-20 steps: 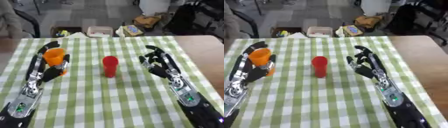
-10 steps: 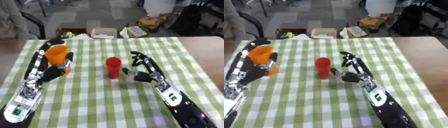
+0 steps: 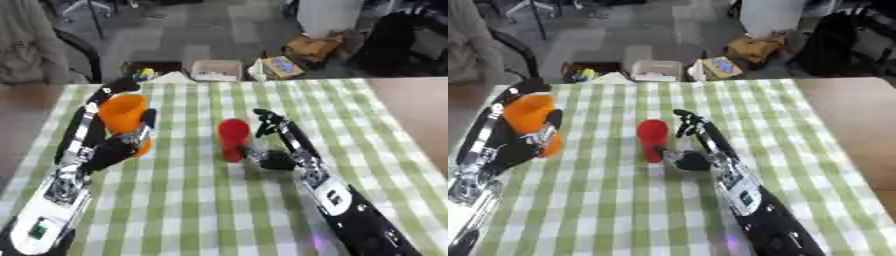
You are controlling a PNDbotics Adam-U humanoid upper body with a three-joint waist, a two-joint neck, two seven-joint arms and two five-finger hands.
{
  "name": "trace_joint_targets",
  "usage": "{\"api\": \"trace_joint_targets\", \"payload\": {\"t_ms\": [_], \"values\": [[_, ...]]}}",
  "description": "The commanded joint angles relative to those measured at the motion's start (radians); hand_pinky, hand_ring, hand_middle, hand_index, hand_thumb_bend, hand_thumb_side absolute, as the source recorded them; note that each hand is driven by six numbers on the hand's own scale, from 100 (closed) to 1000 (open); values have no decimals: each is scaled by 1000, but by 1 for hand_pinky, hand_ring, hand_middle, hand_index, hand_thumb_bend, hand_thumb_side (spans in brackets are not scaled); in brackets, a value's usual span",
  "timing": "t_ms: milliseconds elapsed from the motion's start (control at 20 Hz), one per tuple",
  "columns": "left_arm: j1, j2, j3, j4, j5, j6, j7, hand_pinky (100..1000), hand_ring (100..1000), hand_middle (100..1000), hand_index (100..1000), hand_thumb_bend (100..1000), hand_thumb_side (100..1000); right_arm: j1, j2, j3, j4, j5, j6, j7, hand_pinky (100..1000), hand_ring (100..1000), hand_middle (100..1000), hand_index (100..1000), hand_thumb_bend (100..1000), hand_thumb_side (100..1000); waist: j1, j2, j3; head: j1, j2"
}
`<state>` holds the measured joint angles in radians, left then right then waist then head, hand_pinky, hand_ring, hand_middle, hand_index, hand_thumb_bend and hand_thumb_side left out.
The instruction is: Pour the contents of one cup into another cup.
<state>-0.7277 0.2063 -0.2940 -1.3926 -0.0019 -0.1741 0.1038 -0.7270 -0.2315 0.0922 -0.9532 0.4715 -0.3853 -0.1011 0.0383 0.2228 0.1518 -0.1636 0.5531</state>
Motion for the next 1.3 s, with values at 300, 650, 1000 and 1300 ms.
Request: {"api": "trace_joint_targets", "payload": {"t_ms": [300, 650, 1000, 1300], "values": [[-6, 1, -22, -67, 21, 6, -23, 365, 413, 757, 867, 195, 228, -28, -15, -23, 5, 21, 5, -29, 743, 919, 531, 933, 562, 449, 6, -15, 11, 5, -17], [-1, -3, -35, -89, 31, 13, -35, 365, 413, 757, 867, 191, 230, -36, -17, -29, 13, 29, 7, -39, 747, 923, 537, 935, 575, 448, 7, -14, 18, 6, -21], [-2, -12, -44, -104, 39, 17, -44, 366, 414, 757, 867, 179, 233, -54, -10, -30, 21, 52, 4, -42, 763, 936, 556, 939, 588, 435, 11, -9, 30, 5, -24], [-3, -13, -47, -114, 44, 22, -46, 366, 414, 757, 867, 173, 233, -61, -1, -22, 14, 72, -8, -31, 761, 933, 551, 940, 588, 434, 11, -8, 32, 5, -22]]}}
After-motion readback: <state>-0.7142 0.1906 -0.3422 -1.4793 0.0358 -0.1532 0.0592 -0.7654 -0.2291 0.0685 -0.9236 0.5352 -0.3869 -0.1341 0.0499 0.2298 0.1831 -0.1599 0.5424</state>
